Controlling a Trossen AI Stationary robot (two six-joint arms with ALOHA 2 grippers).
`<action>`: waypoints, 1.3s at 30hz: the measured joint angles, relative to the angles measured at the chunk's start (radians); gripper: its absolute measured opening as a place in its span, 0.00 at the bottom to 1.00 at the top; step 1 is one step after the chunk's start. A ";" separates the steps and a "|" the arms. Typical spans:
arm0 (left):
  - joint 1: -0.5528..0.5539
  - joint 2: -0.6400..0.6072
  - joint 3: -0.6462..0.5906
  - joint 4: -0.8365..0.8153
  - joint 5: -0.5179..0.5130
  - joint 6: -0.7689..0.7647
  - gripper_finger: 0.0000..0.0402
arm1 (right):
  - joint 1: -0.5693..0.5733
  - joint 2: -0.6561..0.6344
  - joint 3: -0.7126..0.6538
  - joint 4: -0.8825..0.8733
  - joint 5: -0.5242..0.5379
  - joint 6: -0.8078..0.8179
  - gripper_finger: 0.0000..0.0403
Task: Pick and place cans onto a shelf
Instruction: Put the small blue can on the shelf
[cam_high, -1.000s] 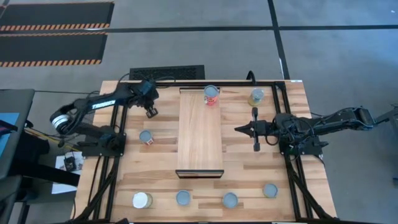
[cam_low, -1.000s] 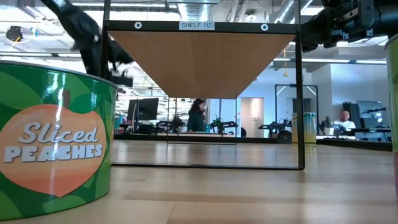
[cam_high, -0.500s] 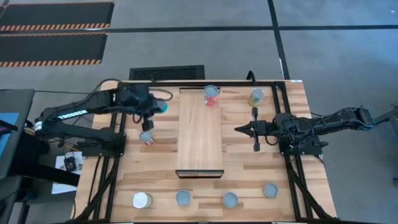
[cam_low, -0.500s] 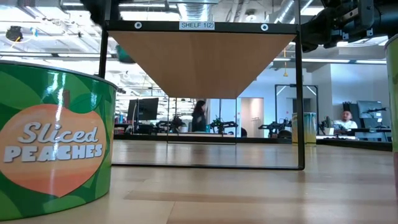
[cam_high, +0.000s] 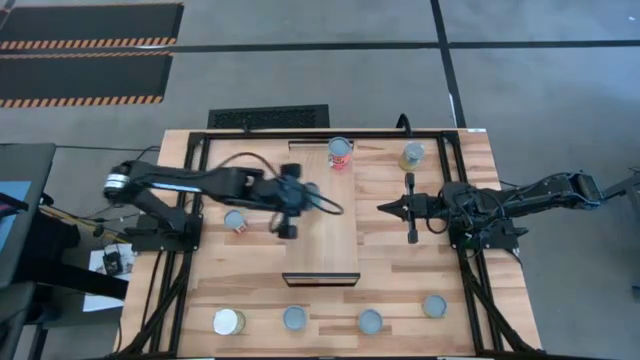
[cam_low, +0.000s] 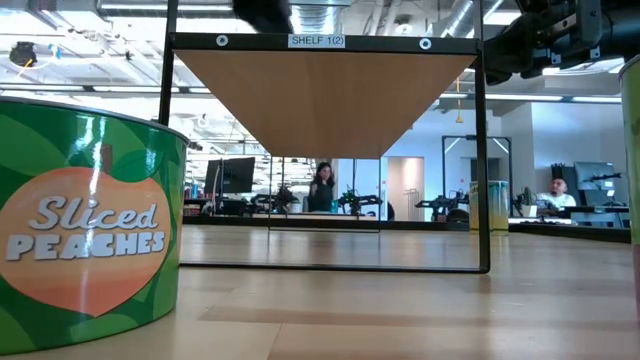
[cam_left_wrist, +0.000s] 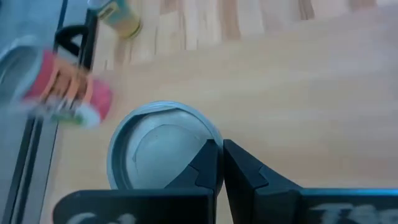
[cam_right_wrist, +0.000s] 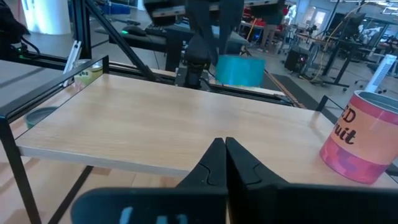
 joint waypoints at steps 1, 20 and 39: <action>0.000 0.041 0.040 0.000 -0.006 0.008 0.00 | 0.000 0.000 0.000 0.000 0.000 0.001 0.01; 0.158 0.426 0.462 -0.160 0.097 -0.004 0.00 | 0.000 0.000 0.000 -0.017 0.000 0.004 0.01; 0.222 0.426 0.458 -0.150 0.182 -0.048 0.02 | 0.000 0.000 0.000 -0.016 0.000 0.003 0.01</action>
